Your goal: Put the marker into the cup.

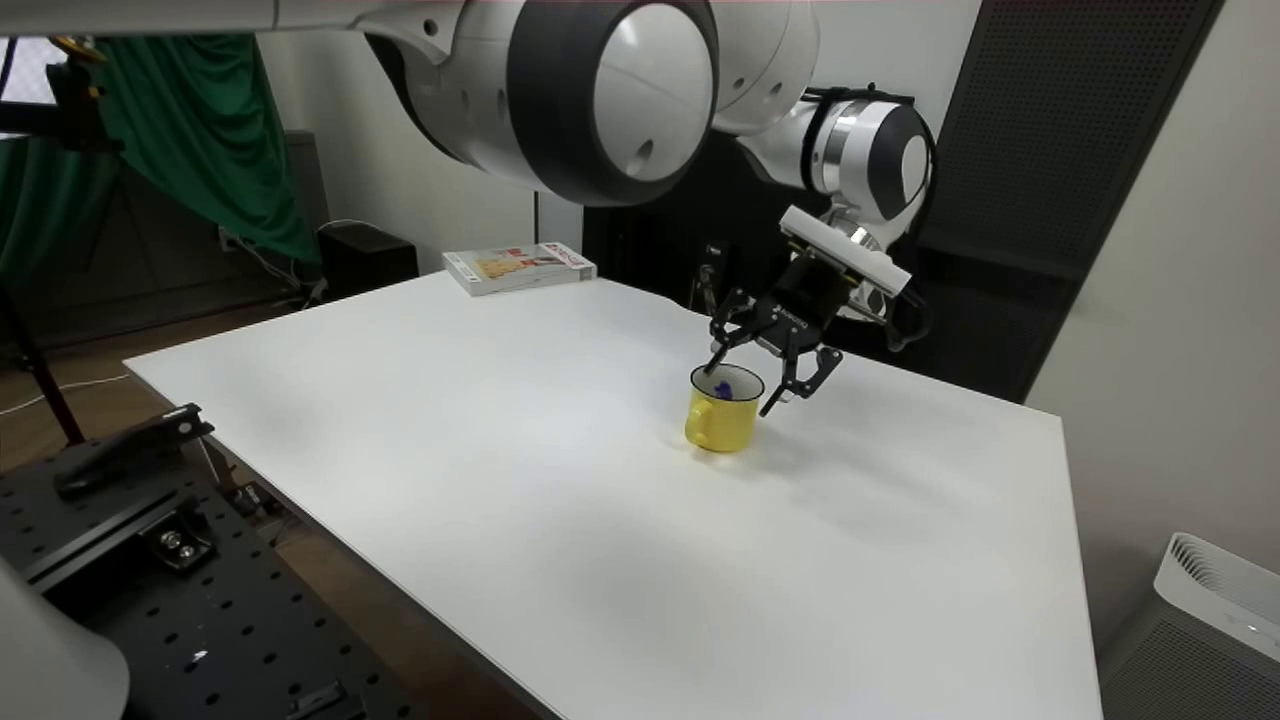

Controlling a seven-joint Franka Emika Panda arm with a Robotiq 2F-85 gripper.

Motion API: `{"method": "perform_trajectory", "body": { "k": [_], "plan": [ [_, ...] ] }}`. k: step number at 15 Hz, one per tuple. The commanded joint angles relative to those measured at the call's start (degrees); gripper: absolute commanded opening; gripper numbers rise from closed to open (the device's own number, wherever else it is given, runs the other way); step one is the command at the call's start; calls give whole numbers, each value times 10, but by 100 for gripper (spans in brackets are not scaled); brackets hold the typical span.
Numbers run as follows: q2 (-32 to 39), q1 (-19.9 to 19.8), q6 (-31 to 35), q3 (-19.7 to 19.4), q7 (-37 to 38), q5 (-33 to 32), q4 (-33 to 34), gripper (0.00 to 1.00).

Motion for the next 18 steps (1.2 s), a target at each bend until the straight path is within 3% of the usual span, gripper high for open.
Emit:
{"method": "perform_trajectory", "body": {
  "k": [1,5,9,14,15,18],
  "plan": [
    [-3,8,52,-11,-12,-20,2,100],
    [-3,20,175,-24,-22,-47,15,100],
    [-17,18,294,-16,6,-35,12,100],
    [-33,14,377,-16,118,-7,4,100],
    [-25,17,364,-17,68,-17,4,100],
    [-27,15,377,-17,93,-14,4,100]
  ]
}}
